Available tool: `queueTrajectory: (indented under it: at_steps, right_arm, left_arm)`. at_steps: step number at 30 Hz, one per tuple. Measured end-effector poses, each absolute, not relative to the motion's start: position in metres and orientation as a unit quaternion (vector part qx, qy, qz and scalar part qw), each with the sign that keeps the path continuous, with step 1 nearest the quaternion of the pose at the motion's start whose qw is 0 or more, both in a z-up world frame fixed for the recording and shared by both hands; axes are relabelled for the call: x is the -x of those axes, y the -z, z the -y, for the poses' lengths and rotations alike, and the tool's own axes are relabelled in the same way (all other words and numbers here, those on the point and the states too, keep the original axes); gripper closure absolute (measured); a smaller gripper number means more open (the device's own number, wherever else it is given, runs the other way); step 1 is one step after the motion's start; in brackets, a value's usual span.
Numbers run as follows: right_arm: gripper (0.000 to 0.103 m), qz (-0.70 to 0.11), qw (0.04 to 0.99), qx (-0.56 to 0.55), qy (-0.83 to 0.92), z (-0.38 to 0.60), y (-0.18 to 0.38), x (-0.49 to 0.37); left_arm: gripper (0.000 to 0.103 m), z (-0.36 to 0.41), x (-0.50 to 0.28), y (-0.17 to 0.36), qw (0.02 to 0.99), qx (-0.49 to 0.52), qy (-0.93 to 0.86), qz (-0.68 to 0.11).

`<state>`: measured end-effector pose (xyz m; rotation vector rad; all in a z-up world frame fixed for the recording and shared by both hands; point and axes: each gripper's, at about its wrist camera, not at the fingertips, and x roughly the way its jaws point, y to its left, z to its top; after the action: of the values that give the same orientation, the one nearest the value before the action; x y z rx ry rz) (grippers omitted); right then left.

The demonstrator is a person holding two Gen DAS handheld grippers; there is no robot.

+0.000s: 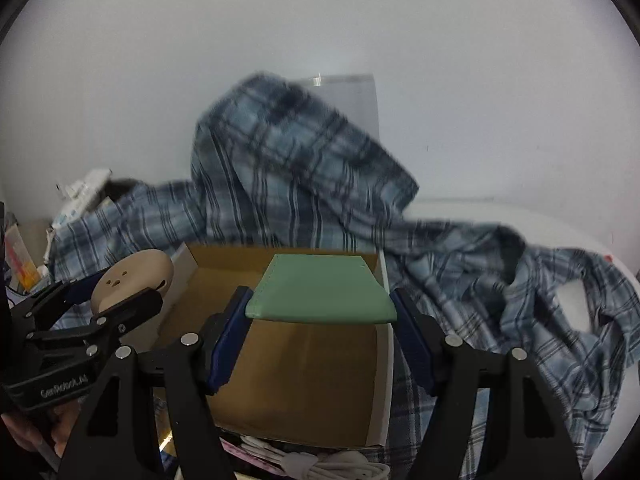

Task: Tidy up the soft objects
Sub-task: 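Carry disc and green cloth over the box and release both inside, then reach the right tool to the white cable and grasp it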

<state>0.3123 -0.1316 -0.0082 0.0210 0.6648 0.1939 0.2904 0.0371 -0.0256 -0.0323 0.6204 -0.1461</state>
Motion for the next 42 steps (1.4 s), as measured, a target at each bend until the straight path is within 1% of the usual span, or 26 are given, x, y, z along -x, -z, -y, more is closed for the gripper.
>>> queueTrajectory:
  at_steps: [7,10,11,13,14,15,20,23,28,34,35,36,37,39,42]
  right_arm:
    - [0.035,-0.365,0.924,-0.029,-0.106,0.139,0.027,-0.321]
    - [0.035,-0.368,0.923,-0.029,-0.108,0.138,0.029,-0.322]
    - [0.034,-0.368,0.923,-0.031,-0.11,0.138,0.029,-0.322]
    - [0.027,-0.367,0.923,-0.032,-0.115,0.137,0.029,-0.323]
    - [0.015,-0.365,0.923,-0.032,-0.114,0.137,0.029,-0.322]
    - [0.012,-0.36,0.925,-0.033,-0.114,0.137,0.027,-0.321]
    - [0.012,-0.338,0.934,-0.039,-0.11,0.142,0.016,-0.313]
    - [0.012,-0.324,0.94,-0.034,-0.103,0.143,0.003,-0.307]
    - [0.012,-0.278,0.954,-0.015,-0.108,0.14,-0.038,-0.281]
    - [0.012,-0.239,0.963,-0.013,-0.124,0.141,-0.073,-0.238]
    - [0.012,-0.233,0.964,-0.012,-0.126,0.142,-0.075,-0.23]
    - [0.012,-0.227,0.965,-0.011,-0.127,0.142,-0.077,-0.224]
    - [0.012,-0.221,0.967,-0.01,-0.126,0.143,-0.078,-0.215]
    - [0.012,-0.213,0.969,-0.008,-0.128,0.144,-0.079,-0.203]
    - [0.011,-0.204,0.97,-0.007,-0.131,0.146,-0.077,-0.188]
  left_arm:
    - [0.023,-0.037,-0.301,0.041,0.937,0.019,0.077,-0.339]
    - [0.022,-0.037,-0.301,0.042,0.937,0.02,0.077,-0.34]
    - [0.019,-0.037,-0.302,0.041,0.938,0.02,0.076,-0.338]
    - [0.018,-0.038,-0.3,0.04,0.941,0.022,0.073,-0.33]
    - [0.016,-0.038,-0.299,0.039,0.943,0.022,0.072,-0.325]
    - [0.015,-0.038,-0.298,0.037,0.945,0.021,0.069,-0.32]
    - [0.015,-0.042,-0.289,0.026,0.954,0.031,0.065,-0.292]
    - [0.015,-0.044,-0.279,0.009,0.959,0.033,0.067,-0.273]
    - [0.015,-0.033,-0.241,-0.041,0.975,-0.001,0.068,-0.213]
    - [0.015,-0.033,-0.182,-0.088,0.986,0.001,0.077,-0.146]
    - [0.013,-0.033,-0.172,-0.093,0.988,0.0,0.074,-0.136]
    - [0.004,-0.032,-0.162,-0.096,0.99,-0.005,0.067,-0.127]
    - [0.0,-0.031,-0.156,-0.097,0.99,-0.007,0.065,-0.121]
    - [0.0,-0.032,-0.141,-0.097,0.993,-0.003,0.061,-0.1]
    - [0.0,-0.031,-0.129,-0.088,0.992,-0.005,0.07,-0.105]
